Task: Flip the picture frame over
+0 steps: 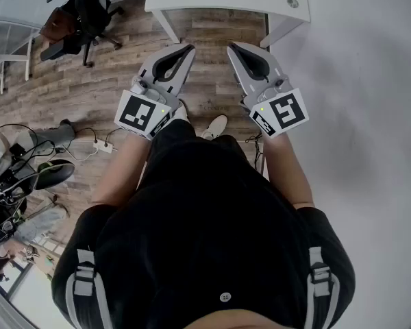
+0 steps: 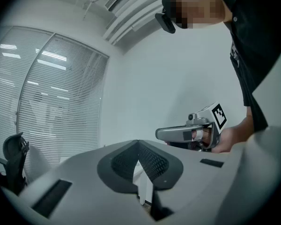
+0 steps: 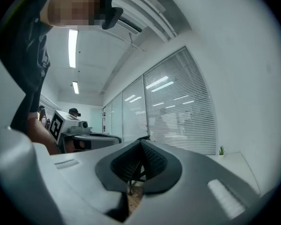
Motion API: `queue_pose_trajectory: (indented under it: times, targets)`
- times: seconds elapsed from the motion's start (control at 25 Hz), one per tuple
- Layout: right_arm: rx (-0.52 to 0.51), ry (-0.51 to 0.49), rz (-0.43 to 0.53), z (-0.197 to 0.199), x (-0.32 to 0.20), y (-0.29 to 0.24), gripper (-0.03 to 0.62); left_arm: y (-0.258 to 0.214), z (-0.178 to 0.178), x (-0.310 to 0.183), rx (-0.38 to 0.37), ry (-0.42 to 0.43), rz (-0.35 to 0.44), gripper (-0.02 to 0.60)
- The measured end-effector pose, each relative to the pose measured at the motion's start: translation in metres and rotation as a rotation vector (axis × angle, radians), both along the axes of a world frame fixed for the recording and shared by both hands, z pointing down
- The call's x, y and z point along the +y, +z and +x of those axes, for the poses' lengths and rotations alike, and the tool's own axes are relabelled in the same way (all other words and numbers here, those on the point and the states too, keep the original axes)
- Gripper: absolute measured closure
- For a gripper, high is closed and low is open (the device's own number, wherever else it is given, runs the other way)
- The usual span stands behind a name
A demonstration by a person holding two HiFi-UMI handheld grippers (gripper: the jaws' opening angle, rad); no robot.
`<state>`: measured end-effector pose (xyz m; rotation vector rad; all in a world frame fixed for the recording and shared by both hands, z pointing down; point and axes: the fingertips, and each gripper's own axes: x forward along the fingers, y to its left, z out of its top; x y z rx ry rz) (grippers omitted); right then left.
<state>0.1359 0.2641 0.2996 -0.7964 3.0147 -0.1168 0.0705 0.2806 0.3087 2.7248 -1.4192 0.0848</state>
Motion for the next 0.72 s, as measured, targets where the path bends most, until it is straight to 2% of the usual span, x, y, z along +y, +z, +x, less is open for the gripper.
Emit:
queue_pose_trajectory:
  times: [0.28,0.56,0.72]
  targets:
    - [0.016,0.006,-0.021,-0.002,0.009,0.005,0.585,0.004,0.004,0.012,0.001,0.024,-0.018,0.574]
    - [0.042,0.026,-0.055,-0.020,0.008,0.006,0.583,0.003,-0.021,0.009,0.032,0.023,-0.010,0.574]
    - [0.047,0.037,-0.046,-0.017,0.014,0.010,0.583,0.006,-0.019,0.014,0.035,0.027,-0.007,0.574]
